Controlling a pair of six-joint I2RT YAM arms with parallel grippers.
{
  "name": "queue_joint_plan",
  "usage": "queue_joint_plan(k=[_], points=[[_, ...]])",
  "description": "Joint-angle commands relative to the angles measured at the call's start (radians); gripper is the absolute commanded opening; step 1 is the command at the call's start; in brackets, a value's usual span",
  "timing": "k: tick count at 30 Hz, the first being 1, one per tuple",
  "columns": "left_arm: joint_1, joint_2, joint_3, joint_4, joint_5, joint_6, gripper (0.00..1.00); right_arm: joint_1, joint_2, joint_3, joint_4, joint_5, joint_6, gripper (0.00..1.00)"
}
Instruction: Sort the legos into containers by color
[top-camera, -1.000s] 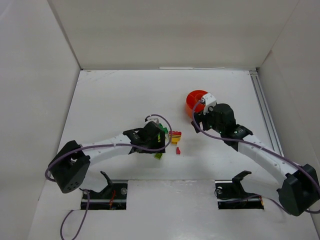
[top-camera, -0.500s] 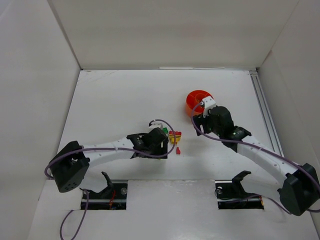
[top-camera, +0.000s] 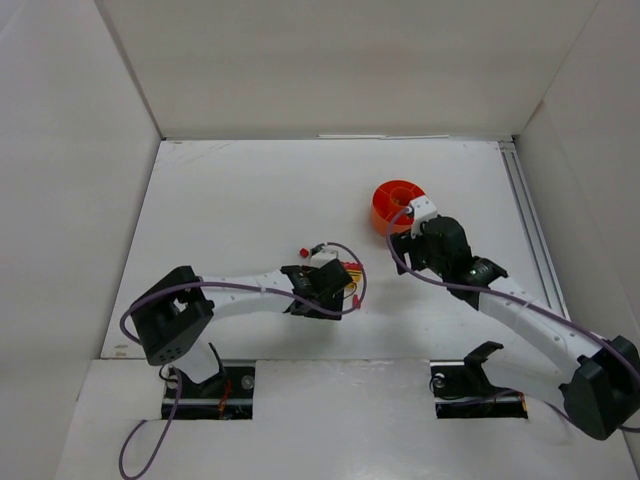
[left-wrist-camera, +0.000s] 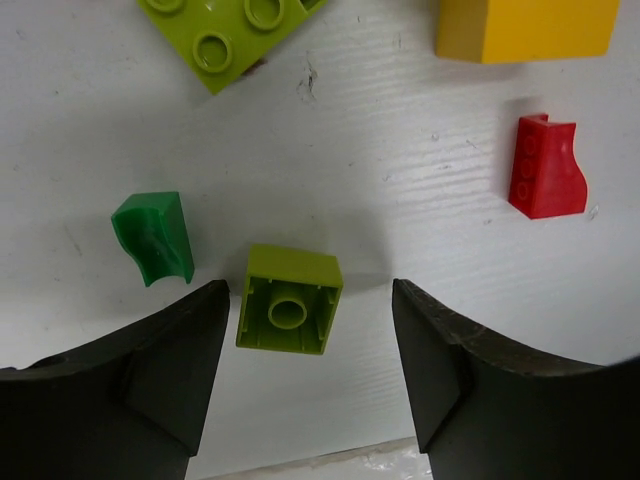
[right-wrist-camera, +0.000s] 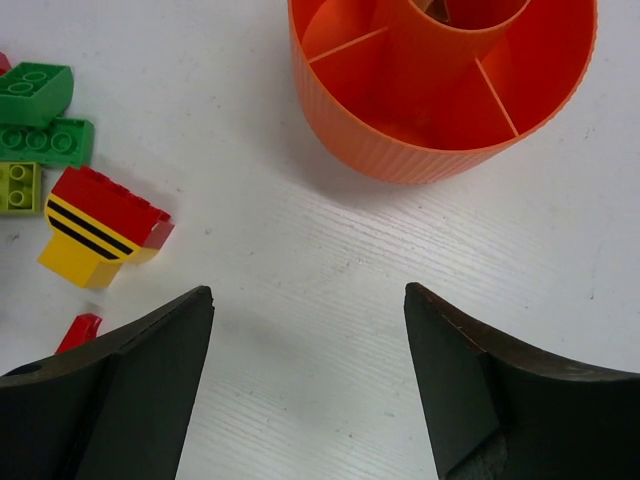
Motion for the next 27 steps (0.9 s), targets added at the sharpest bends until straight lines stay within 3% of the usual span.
queue_joint_plan(k=[1, 6, 11, 20, 27], points=[[-0.002, 0.028, 0.019, -0.052, -0.052, -0.021, 0.62, 0.008, -0.034, -0.009, 0.009, 0.021, 0.016, 0.82], [-0.002, 0.028, 0.044, -0.062, -0.061, -0.021, 0.39, 0.008, -0.034, -0.009, 0.009, 0.021, 0.025, 0.82], [-0.011, -0.017, 0.099, -0.082, -0.091, -0.015, 0.28, 0.008, -0.064, -0.009, -0.001, 0.085, 0.061, 0.82], [-0.002, -0.008, 0.381, -0.052, -0.233, 0.161, 0.29, -0.148, -0.189, 0.040, -0.125, 0.203, 0.186, 0.85], [0.110, 0.236, 0.743, 0.023, -0.215, 0.353, 0.31, -0.259, -0.236, 0.068, -0.218, 0.165, 0.163, 0.85]])
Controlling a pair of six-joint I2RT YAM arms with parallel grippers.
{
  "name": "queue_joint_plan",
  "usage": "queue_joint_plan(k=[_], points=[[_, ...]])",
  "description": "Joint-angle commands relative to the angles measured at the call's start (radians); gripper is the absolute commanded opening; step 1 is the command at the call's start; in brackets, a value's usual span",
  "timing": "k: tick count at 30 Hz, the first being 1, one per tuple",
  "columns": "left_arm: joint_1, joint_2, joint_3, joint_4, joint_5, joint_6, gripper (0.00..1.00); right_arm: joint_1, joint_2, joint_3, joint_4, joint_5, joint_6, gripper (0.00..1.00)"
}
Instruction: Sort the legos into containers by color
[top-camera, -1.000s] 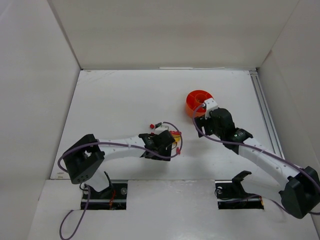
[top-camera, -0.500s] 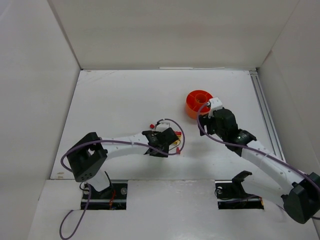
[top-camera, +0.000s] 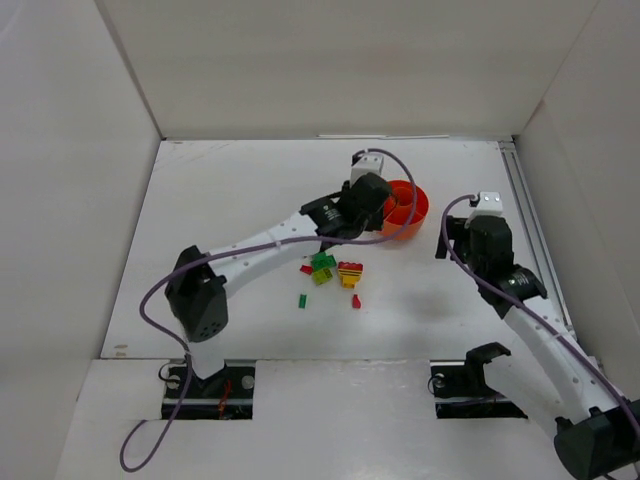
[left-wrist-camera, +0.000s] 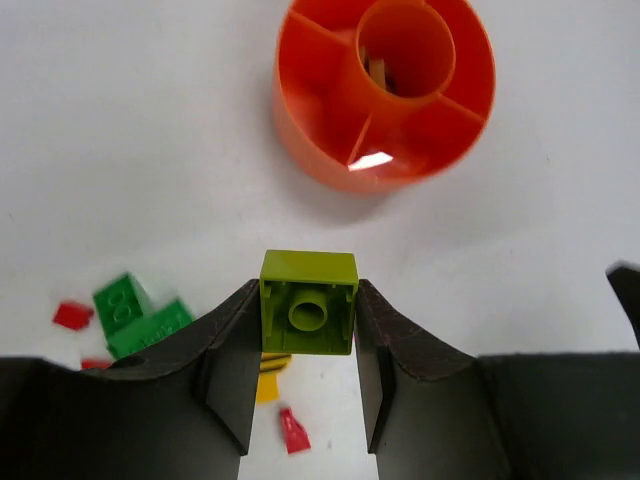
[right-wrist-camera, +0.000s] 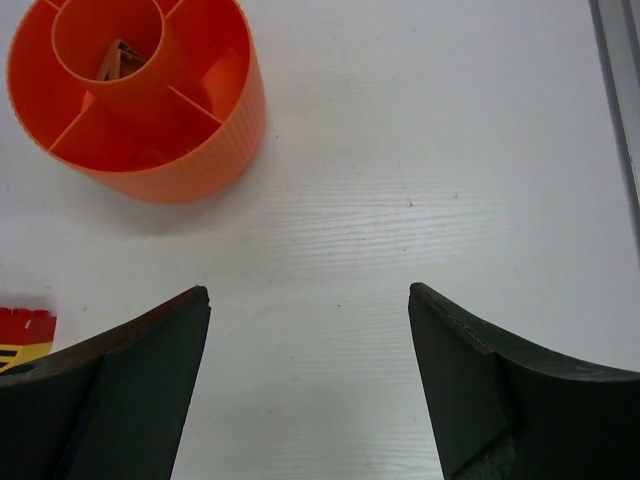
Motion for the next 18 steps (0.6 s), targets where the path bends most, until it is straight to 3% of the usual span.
queue_joint_plan(k=[1, 4, 9, 18], points=[[0.055, 0.140, 0.172, 0.025, -0.023, 0.131, 0.31, -0.035, -0.031, 0.043, -0.045, -0.021, -0.003, 0.85], [0.087, 0.268, 0.335, 0.005, 0.012, 0.175, 0.31, -0.046, -0.040, 0.032, -0.016, -0.093, -0.028, 0.85], [0.141, 0.365, 0.439, 0.023, 0.081, 0.186, 0.31, -0.046, -0.030, 0.022, -0.016, -0.124, -0.028, 0.85], [0.152, 0.365, 0.374, 0.152, 0.242, 0.247, 0.32, -0.046, 0.009, 0.022, -0.016, -0.147, -0.048, 0.85]])
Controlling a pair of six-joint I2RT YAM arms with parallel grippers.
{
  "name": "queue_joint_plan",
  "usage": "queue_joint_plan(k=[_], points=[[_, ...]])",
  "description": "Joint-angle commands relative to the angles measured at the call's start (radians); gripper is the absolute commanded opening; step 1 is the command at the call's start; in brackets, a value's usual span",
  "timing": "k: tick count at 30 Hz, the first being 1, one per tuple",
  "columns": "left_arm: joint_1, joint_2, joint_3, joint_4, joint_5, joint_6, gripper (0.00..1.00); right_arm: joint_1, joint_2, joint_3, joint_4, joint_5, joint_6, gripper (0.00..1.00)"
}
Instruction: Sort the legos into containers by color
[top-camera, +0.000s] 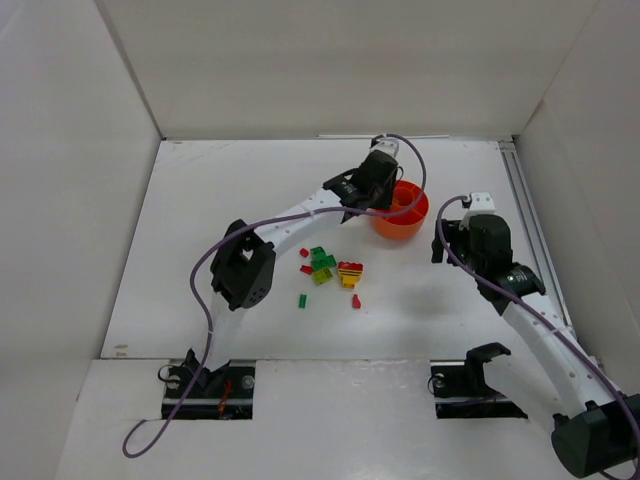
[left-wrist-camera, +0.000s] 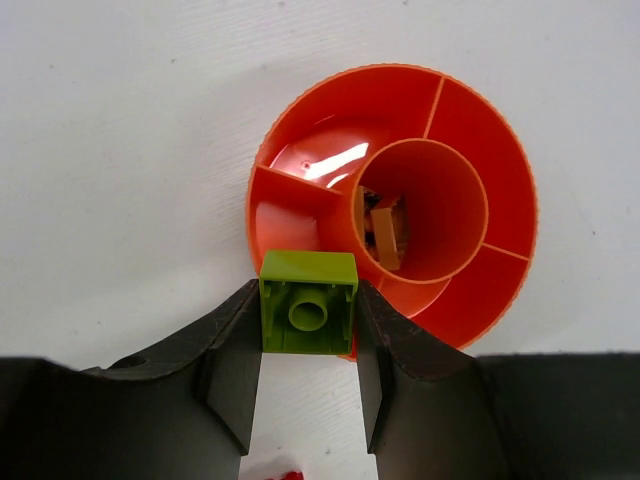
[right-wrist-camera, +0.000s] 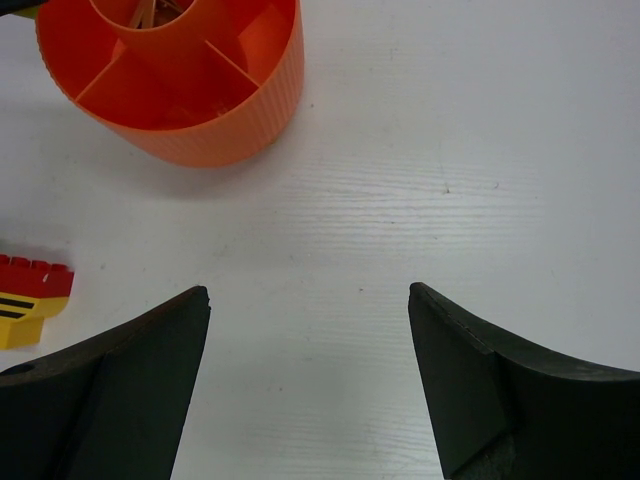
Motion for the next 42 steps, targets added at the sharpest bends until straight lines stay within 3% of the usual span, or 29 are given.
queue_joint_plan(k=[1, 10, 16, 24, 27, 29, 32, 38, 42], points=[[-0.006, -0.051, -0.007, 0.065, 0.068, 0.047, 0.32, -0.006, -0.008, 0.022, 0.013, -0.015, -0.013, 0.85], [-0.006, -0.017, 0.014, 0.036, 0.068, 0.047, 0.33, -0.006, -0.038, 0.022, 0.013, 0.004, -0.013, 0.85], [-0.006, -0.017, 0.024, 0.027, 0.077, 0.047, 0.51, -0.006, -0.028, 0.022, 0.013, 0.004, -0.013, 0.85], [-0.006, -0.074, 0.010, -0.018, 0.086, 0.047, 0.57, -0.006, -0.028, 0.022, 0.013, 0.004, -0.013, 0.85], [-0.006, -0.178, -0.096, -0.018, 0.086, 0.027, 0.76, -0.006, -0.038, 0.012, 0.013, -0.015, -0.022, 0.85], [-0.006, -0.292, -0.249, -0.009, 0.074, -0.023, 0.88, -0.006, -0.038, 0.012, 0.013, -0.015, -0.031, 0.85], [-0.006, -0.461, -0.503, 0.027, 0.074, -0.072, 0.94, -0.006, -0.038, 0.012, 0.023, -0.024, -0.031, 0.85], [-0.006, -0.715, -0.852, 0.027, 0.062, -0.250, 0.94, -0.006, -0.038, -0.006, 0.053, -0.042, -0.051, 0.85], [-0.015, -0.827, -1.002, 0.016, 0.011, -0.312, 0.84, -0.006, -0.015, -0.006, 0.062, -0.032, -0.051, 0.85]])
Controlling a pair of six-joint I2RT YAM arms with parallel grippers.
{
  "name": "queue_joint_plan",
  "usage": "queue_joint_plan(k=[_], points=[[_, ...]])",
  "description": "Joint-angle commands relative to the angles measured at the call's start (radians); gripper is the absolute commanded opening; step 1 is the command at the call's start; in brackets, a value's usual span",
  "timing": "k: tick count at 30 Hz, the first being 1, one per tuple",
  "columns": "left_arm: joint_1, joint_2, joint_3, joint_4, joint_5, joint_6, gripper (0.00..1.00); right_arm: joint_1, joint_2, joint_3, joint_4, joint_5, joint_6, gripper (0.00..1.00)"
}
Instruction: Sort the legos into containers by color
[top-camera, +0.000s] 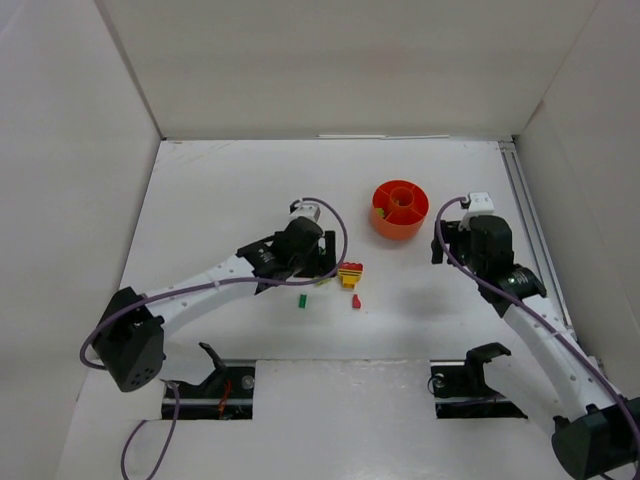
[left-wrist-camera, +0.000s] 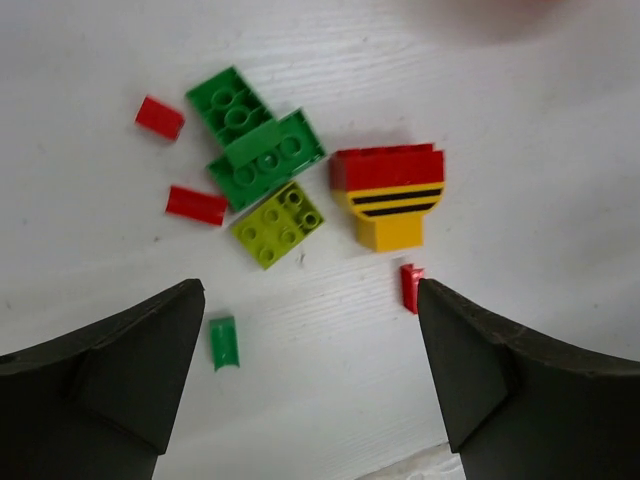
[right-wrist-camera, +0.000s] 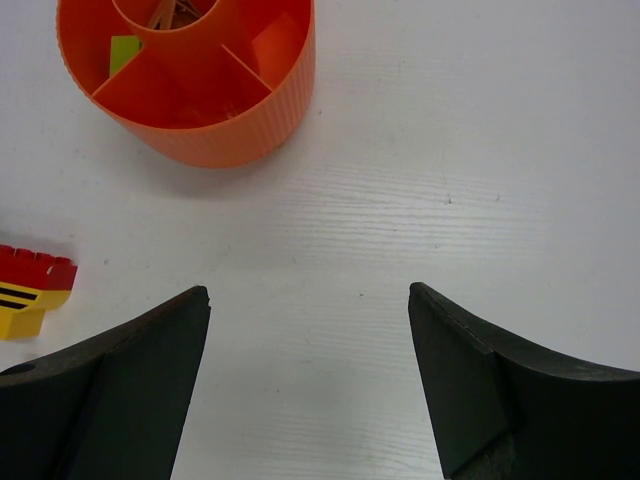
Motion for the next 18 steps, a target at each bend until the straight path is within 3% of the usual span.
queue_joint_plan(k=[1, 6, 18], points=[[-0.010, -0.051, -0.078, 0.001, -0.054, -0.097, 0.84, -0.006, 0.017, 0.002, 0.053, 0.006, -0.014, 0.85], [-0.019, -0.038, -0.087, -0.011, -0.086, -0.074, 0.80, -0.006, 0.017, 0.002, 0.062, -0.003, -0.014, 0.85], [-0.019, 0.172, -0.067, 0.050, -0.095, 0.000, 0.78, -0.006, -0.075, -0.029, 0.103, -0.003, -0.023, 0.87]])
